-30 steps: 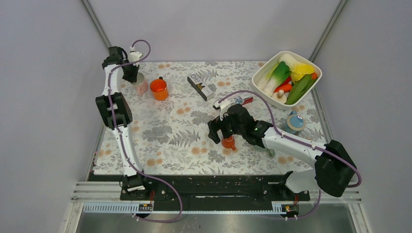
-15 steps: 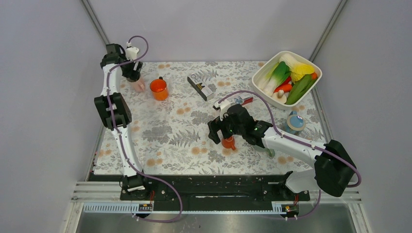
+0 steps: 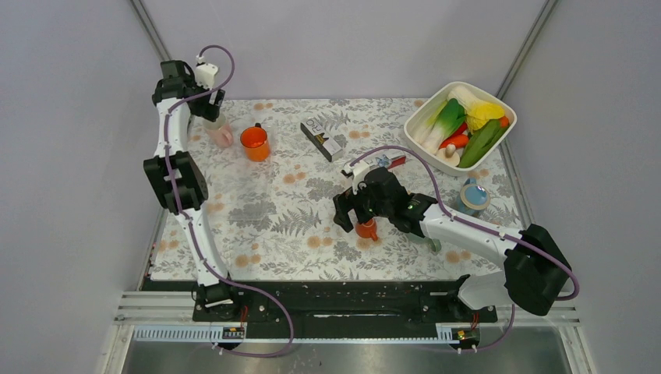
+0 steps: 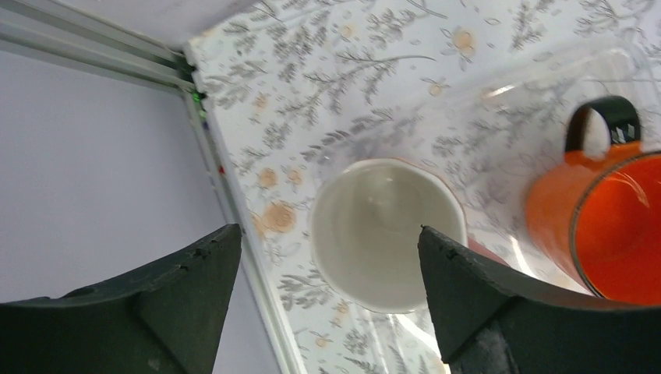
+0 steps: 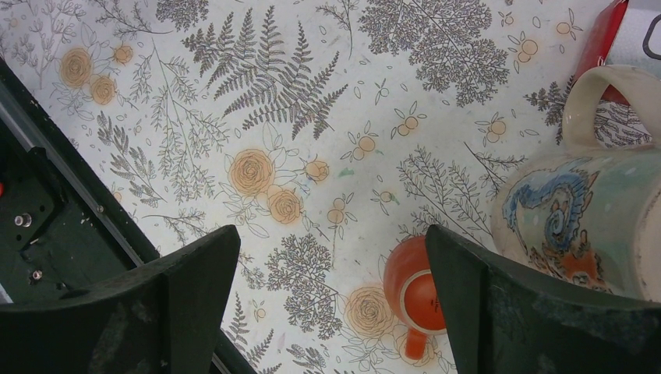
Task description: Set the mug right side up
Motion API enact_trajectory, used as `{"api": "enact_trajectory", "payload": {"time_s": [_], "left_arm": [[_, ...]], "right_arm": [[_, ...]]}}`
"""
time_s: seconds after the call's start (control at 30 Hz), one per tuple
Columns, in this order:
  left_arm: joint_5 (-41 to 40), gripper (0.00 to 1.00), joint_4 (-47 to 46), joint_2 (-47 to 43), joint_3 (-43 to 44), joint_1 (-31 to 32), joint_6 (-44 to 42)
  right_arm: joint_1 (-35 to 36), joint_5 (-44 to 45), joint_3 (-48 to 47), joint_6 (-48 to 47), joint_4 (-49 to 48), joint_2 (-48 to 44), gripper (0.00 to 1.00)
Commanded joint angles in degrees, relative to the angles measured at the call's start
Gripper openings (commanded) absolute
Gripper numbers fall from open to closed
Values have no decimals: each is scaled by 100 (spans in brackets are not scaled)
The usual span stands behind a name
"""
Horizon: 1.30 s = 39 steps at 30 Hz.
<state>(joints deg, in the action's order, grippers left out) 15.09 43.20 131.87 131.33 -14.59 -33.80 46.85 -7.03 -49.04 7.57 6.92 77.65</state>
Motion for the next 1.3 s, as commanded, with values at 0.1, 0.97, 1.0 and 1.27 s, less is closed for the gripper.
{"api": "enact_trajectory", "payload": {"time_s": [0.1, 0.97, 1.0, 1.27], "left_arm": [[789, 84, -26, -1734, -1565, 800, -401], [-1305, 52, 6, 73, -983, 1602, -1330], [-1283, 47, 3, 97, -959, 1600, -1319], [-1077, 2, -184, 178, -717, 1463, -1009]], "right_arm": [[-33, -85, -14, 47, -42, -102, 99], [-35, 100, 251, -86, -26, -288, 98], [-35, 97, 248, -89, -31, -292, 98], [-36, 149, 262, -103, -26, -315, 98]]}}
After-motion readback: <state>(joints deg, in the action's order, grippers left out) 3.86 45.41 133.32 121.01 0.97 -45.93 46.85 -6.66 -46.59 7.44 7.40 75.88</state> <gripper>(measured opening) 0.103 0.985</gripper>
